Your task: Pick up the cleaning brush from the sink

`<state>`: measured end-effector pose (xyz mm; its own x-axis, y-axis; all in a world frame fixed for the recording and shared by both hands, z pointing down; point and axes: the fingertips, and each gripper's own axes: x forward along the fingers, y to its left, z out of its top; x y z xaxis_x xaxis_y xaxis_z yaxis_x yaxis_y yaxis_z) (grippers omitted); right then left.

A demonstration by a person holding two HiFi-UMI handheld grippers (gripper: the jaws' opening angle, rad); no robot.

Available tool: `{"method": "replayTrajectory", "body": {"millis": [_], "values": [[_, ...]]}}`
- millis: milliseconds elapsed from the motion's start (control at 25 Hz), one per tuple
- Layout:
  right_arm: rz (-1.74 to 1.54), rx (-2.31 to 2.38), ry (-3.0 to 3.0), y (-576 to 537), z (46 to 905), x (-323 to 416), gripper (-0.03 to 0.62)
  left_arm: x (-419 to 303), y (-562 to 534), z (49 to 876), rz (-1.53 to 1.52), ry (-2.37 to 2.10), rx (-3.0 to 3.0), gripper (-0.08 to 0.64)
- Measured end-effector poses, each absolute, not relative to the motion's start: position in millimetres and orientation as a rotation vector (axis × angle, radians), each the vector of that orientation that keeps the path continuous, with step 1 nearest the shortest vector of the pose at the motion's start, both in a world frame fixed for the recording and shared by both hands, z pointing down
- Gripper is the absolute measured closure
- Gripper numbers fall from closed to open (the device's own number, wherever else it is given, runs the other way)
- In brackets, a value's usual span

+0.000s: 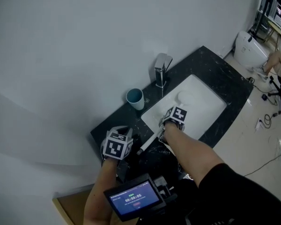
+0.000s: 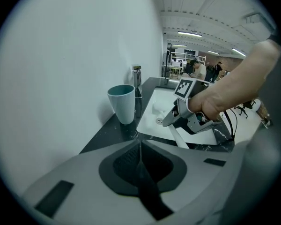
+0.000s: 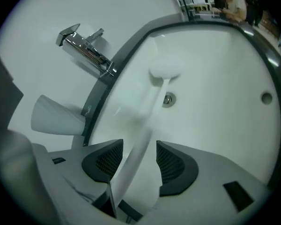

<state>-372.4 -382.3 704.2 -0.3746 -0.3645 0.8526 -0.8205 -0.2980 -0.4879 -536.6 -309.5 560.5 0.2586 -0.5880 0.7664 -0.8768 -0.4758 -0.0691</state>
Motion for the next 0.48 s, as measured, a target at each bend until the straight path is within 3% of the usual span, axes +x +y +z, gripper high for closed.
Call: {"method": "replayTrajectory", "body": {"millis": [80,200,480], "values": [[1.795,1.448,-1.549,-373.0,715.0,-385.4,0.368,-540.5,-304.3,563.3,1.064,-1.333,2.153,0.540],[1.911,1.406,-1.545,-368.9,720.9,-402.9,0.473,-549.6,-299.6,559.2,1.039,-1.367,2.136,0.540],[1.958,1.411,-1.555,-363.7,722.2,-388.0,0.526,-559.6,-275.1,558.4,0.993,-1.402,2.103,0.540]]}}
